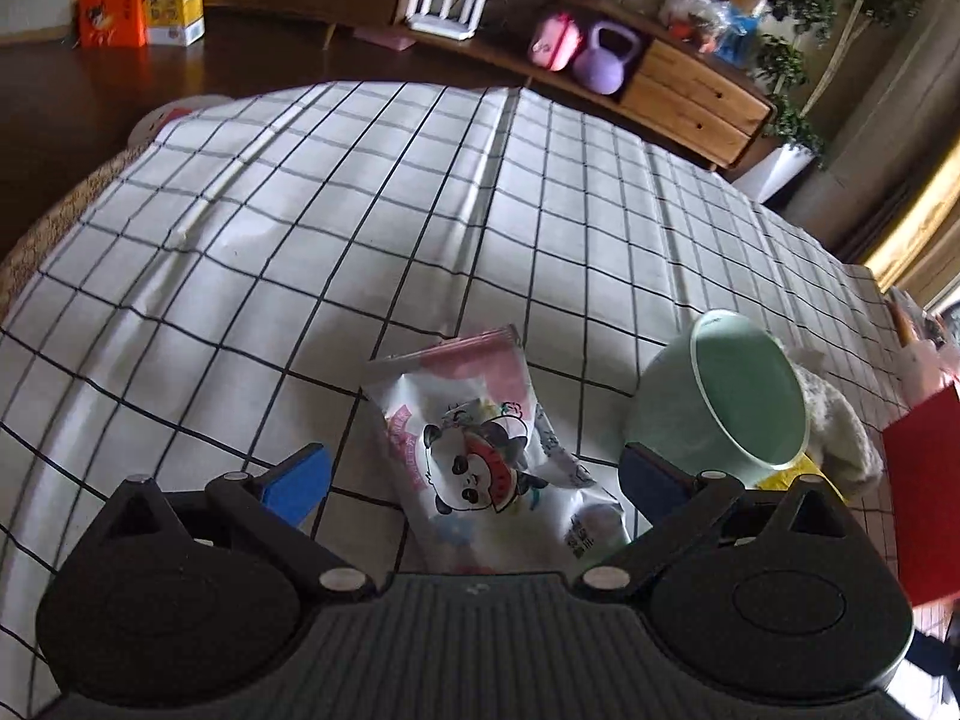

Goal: Organize soft objects
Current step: 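Grasp the panda-print snack bag with the left gripper while the right gripper grasps the white paper towel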

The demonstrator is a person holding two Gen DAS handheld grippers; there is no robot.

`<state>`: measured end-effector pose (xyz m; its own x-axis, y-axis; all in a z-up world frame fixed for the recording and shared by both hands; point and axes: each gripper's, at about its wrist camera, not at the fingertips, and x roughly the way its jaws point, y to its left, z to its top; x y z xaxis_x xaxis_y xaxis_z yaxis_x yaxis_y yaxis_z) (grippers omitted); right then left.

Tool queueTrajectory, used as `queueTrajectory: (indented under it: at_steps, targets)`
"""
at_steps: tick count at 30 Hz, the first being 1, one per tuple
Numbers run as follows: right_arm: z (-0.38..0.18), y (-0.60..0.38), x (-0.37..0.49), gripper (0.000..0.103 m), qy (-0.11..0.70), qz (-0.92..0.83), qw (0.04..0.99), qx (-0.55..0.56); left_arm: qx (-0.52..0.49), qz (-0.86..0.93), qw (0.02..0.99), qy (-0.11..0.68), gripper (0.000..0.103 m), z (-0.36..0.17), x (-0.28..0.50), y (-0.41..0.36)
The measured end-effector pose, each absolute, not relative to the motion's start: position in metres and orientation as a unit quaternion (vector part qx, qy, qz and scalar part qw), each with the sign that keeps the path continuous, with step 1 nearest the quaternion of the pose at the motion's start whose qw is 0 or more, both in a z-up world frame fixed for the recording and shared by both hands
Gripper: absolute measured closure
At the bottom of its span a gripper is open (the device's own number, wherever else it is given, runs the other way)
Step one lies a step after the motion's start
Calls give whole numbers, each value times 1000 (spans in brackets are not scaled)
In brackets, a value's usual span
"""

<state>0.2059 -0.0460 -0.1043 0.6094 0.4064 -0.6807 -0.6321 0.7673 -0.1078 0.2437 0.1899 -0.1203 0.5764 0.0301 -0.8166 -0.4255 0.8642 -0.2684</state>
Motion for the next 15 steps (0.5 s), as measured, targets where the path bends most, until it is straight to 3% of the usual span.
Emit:
queueTrajectory:
  at_steps: [15]
  targets:
    - [-122, -37, 228, 68, 337, 297, 879, -163, -225, 172, 842, 458, 1, -148, 268, 172]
